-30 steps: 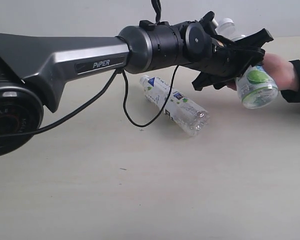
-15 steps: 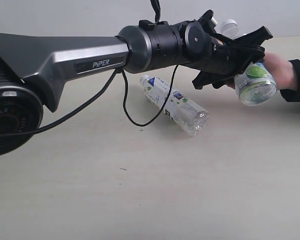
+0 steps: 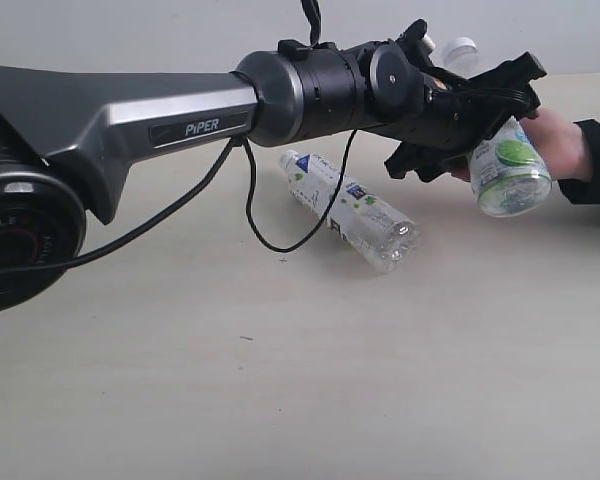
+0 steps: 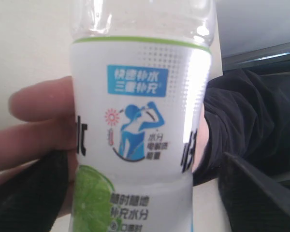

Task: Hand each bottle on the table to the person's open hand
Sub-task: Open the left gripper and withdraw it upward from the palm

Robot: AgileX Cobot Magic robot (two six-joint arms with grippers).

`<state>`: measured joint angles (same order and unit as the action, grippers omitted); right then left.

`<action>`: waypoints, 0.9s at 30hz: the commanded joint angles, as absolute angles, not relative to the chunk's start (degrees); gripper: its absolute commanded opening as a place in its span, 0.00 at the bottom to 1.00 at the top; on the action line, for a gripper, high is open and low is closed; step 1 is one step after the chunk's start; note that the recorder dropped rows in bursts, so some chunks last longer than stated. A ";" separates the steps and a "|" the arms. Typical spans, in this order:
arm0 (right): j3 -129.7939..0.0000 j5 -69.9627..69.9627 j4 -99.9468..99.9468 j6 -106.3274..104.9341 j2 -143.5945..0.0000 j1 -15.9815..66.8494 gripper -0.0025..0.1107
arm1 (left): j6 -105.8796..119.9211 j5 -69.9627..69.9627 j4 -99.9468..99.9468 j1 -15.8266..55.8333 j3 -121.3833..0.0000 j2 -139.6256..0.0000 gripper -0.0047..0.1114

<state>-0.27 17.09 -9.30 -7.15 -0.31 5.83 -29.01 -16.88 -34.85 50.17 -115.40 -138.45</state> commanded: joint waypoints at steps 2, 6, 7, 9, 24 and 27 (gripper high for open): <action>0.00 16.63 -9.47 -7.31 0.00 5.38 0.02 | -26.55 -18.29 -34.52 49.96 -115.89 -138.45 0.75; 0.00 16.63 -9.47 -7.31 0.00 5.38 0.02 | -20.51 -18.67 -34.51 49.96 -115.89 -138.45 0.75; 0.00 16.63 -9.47 -7.31 0.00 5.38 0.02 | -19.52 -18.67 -34.51 49.96 -115.89 -138.34 0.75; 0.00 16.63 -9.47 -7.31 0.00 5.38 0.02 | -17.93 -18.67 -34.51 49.96 -115.89 -138.21 0.74; 0.00 16.63 -9.47 -7.31 0.00 5.38 0.02 | -15.43 -20.98 -34.51 49.96 -115.89 -137.51 0.74; 0.00 16.63 -9.47 -7.31 0.00 5.38 0.02 | -14.97 -21.74 -34.41 49.96 -115.89 -136.89 0.74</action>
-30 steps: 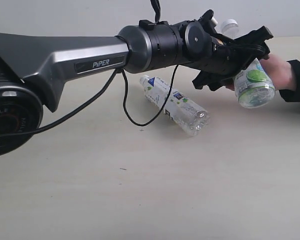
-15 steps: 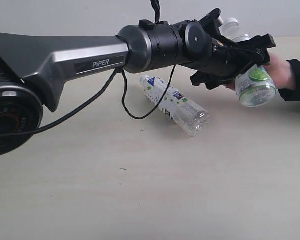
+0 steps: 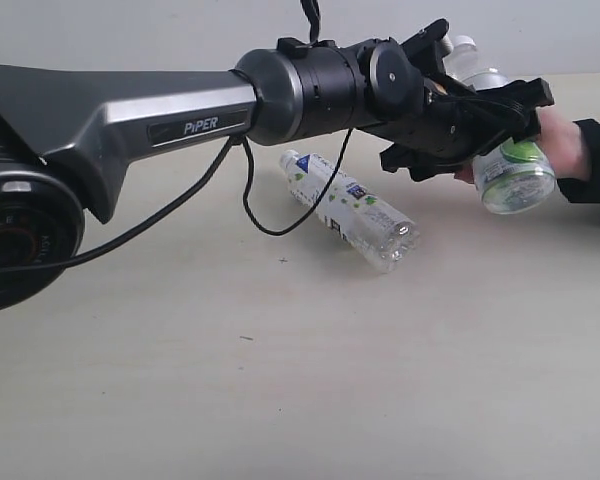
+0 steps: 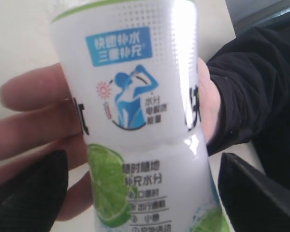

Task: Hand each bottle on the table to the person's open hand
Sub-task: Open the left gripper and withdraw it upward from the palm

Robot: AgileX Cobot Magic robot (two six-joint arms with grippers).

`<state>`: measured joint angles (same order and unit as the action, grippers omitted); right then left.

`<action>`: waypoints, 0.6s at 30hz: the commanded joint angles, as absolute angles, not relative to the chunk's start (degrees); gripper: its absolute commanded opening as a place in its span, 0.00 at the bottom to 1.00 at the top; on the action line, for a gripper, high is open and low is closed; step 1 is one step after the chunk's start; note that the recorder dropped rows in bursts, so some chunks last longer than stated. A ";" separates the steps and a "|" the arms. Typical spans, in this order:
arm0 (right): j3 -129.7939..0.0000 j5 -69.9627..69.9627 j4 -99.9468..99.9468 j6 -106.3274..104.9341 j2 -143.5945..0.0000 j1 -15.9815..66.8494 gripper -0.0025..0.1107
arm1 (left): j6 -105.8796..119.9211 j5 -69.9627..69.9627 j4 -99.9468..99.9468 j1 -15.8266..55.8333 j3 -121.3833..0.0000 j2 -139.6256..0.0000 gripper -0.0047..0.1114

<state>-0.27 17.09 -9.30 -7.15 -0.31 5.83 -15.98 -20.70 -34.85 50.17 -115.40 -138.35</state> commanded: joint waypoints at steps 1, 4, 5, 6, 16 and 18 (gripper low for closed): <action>0.00 16.63 -9.47 -7.31 0.00 5.38 0.02 | -14.97 -22.07 -34.41 49.96 -115.89 -136.65 0.74; 0.00 16.63 -9.47 -7.31 0.00 5.38 0.02 | -14.97 -23.50 -33.81 49.96 -115.89 -135.74 0.74; 0.00 16.63 -9.47 -7.31 0.00 5.38 0.02 | -14.97 -23.88 -33.33 49.96 -115.89 -135.45 0.74; 0.00 16.63 -9.47 -7.31 0.00 5.38 0.02 | -14.97 -24.61 -33.23 49.96 -115.89 -135.34 0.74; 0.00 16.63 -9.47 -7.31 0.00 5.38 0.02 | -8.95 -29.97 -32.06 49.96 -115.89 -132.35 0.74; 0.00 16.63 -9.47 -7.31 0.00 5.38 0.02 | -7.51 -31.38 -31.84 49.96 -115.89 -131.26 0.74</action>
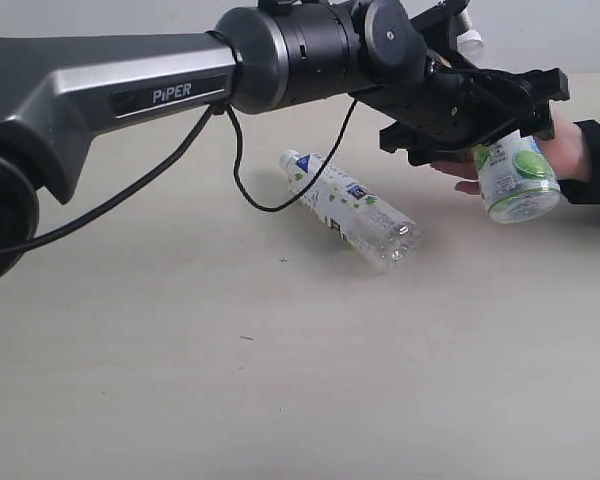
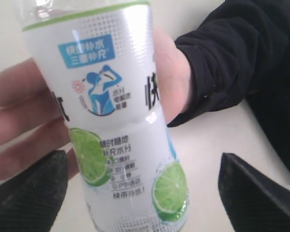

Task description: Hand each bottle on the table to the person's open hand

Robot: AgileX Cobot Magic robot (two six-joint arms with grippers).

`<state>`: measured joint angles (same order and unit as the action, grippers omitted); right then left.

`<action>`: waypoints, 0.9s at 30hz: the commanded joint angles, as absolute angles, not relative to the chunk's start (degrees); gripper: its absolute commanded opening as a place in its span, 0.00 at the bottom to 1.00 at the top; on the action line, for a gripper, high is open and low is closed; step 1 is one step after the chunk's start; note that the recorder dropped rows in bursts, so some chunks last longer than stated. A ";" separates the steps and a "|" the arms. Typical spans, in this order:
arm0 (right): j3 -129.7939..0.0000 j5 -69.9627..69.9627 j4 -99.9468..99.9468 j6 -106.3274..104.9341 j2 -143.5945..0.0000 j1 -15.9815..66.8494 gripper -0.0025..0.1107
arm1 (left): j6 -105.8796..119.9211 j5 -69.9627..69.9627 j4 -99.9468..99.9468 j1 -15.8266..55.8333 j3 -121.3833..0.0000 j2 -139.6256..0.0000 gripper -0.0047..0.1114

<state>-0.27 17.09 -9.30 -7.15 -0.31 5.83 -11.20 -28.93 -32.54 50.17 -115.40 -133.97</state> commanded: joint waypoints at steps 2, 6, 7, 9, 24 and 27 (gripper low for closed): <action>0.00 16.63 -9.47 -7.31 0.00 5.38 0.02 | -7.06 -32.93 -30.71 49.96 -115.89 -130.01 0.73; 0.00 16.63 -9.47 -7.31 0.00 5.38 0.02 | -6.15 -37.42 -27.09 49.96 -115.89 -126.82 0.55; 0.00 16.63 -9.47 -7.31 0.00 5.38 0.02 | -6.03 -38.54 -26.37 49.96 -115.89 -126.19 0.48; 0.00 16.63 -9.47 -7.31 0.00 5.38 0.02 | -6.03 -40.81 -24.65 49.96 -115.89 -124.98 0.32; 0.00 16.63 -9.66 -7.34 0.00 5.38 0.02 | 13.11 -31.42 -18.61 49.16 -75.60 -94.62 0.04; 0.00 16.63 -9.66 -7.34 0.00 5.38 0.02 | 13.11 -20.10 -19.76 46.72 -61.22 -81.77 0.04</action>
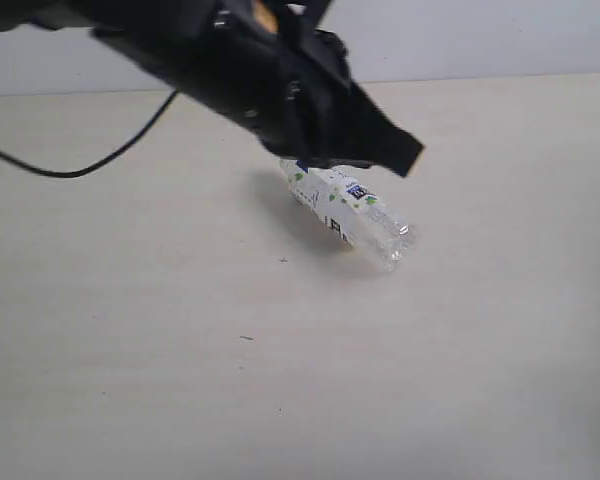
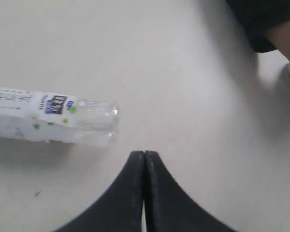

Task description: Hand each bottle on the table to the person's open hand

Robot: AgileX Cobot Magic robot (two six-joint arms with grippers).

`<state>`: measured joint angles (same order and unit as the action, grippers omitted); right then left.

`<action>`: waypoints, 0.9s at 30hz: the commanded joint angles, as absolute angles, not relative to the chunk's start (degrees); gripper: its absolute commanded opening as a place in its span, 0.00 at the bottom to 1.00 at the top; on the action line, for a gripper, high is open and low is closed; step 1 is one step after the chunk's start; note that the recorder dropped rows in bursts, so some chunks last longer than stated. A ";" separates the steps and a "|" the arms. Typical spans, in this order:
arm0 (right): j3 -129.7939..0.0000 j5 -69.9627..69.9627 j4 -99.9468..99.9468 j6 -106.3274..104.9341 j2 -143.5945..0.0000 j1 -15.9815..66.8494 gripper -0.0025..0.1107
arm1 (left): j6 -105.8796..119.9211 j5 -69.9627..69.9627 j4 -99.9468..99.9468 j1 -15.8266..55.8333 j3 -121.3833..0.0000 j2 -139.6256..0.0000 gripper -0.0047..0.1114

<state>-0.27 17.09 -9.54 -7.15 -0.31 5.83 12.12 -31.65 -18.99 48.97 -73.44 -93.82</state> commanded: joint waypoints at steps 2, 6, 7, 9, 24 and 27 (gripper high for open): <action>0.00 16.63 -9.66 -7.34 0.00 5.38 0.02 | 13.11 -9.15 -19.64 44.91 -48.62 -69.29 0.04; 0.00 16.63 -9.66 -7.34 0.00 5.38 0.02 | 13.00 -4.86 -19.03 42.67 -35.92 -54.07 0.04; 0.00 16.63 -9.66 -7.34 0.00 5.38 0.02 | 12.59 -4.72 -19.03 42.37 -33.55 -51.06 0.04; 0.00 16.63 -9.66 -7.34 0.00 5.38 0.02 | 12.59 -4.27 -19.03 42.26 -28.91 -45.83 0.04; 0.00 16.63 -9.74 -7.34 0.00 5.38 0.02 | 13.09 -13.22 -18.62 42.26 -16.59 -17.78 0.04; 0.00 16.63 -9.74 -7.34 0.00 5.38 0.02 | 13.09 -13.22 -18.62 42.26 -16.59 -16.85 0.04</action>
